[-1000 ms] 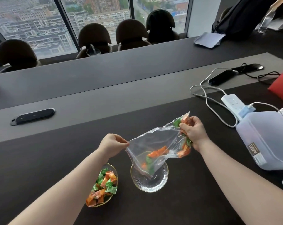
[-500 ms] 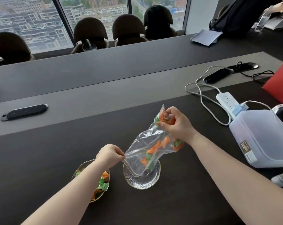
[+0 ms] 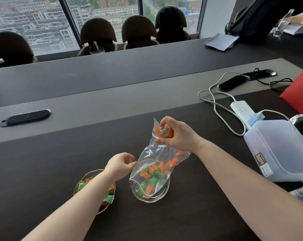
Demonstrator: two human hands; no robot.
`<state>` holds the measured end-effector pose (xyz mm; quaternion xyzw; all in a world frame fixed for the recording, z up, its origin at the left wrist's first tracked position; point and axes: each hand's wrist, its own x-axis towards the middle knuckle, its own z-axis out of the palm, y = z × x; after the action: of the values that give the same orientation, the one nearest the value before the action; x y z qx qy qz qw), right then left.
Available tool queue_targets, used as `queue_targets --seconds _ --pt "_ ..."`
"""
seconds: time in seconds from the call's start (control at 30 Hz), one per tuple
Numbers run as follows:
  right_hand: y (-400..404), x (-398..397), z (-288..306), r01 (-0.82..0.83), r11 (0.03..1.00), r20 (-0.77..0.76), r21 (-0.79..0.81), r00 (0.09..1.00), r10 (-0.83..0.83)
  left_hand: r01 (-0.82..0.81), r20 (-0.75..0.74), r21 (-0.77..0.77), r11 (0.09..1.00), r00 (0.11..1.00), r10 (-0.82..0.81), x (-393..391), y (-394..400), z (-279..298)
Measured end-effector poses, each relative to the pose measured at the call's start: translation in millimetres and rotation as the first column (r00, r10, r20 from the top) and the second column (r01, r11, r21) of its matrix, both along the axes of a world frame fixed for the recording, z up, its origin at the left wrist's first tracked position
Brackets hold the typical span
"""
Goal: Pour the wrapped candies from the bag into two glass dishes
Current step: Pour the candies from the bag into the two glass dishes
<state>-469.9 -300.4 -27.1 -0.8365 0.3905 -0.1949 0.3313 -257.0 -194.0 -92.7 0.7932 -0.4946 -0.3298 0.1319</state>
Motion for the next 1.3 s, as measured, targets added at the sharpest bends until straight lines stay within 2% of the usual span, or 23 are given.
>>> queue_targets --seconds 0.1,0.2,0.4,0.57,0.7,0.9,1.07,1.3 --pt "2 5 2 -0.038 0.999 -0.022 0.012 0.999 0.038 -0.111 -0.253 -0.189 0.976 0.966 0.061 -8 -8 23" --pt "4 11 5 -0.078 0.996 -0.050 0.039 0.996 0.079 -0.180 -0.519 -0.218 0.959 0.854 0.042 -16 -16 48" --pt "10 19 11 -0.138 0.988 -0.072 0.065 0.987 0.142 -0.217 -0.728 -0.254 0.943 0.685 -0.038 -27 -23 73" --pt "11 17 15 -0.148 0.980 -0.083 0.130 0.984 0.159 -0.394 -0.752 -0.286 0.874 0.657 0.050 -20 -22 70" --pt "9 3 15 -0.145 0.965 -0.157 0.218 0.971 0.181 -0.382 -0.767 -0.280 0.880 0.641 0.034 -9 -18 69" --pt "2 -17 8 -0.085 0.987 -0.335 0.134 0.934 0.126 -0.340 -0.772 -0.279 0.898 0.635 0.000 -6 -12 75" --pt "3 -26 10 -0.018 0.981 -0.305 0.195 0.949 0.078 -0.302 -0.760 -0.286 0.909 0.650 -0.023 -2 -7 80" --pt "9 -26 29 -0.039 0.960 -0.235 0.278 0.966 0.107 -0.265 -0.752 -0.312 0.912 0.655 -0.067 9 -4 87"
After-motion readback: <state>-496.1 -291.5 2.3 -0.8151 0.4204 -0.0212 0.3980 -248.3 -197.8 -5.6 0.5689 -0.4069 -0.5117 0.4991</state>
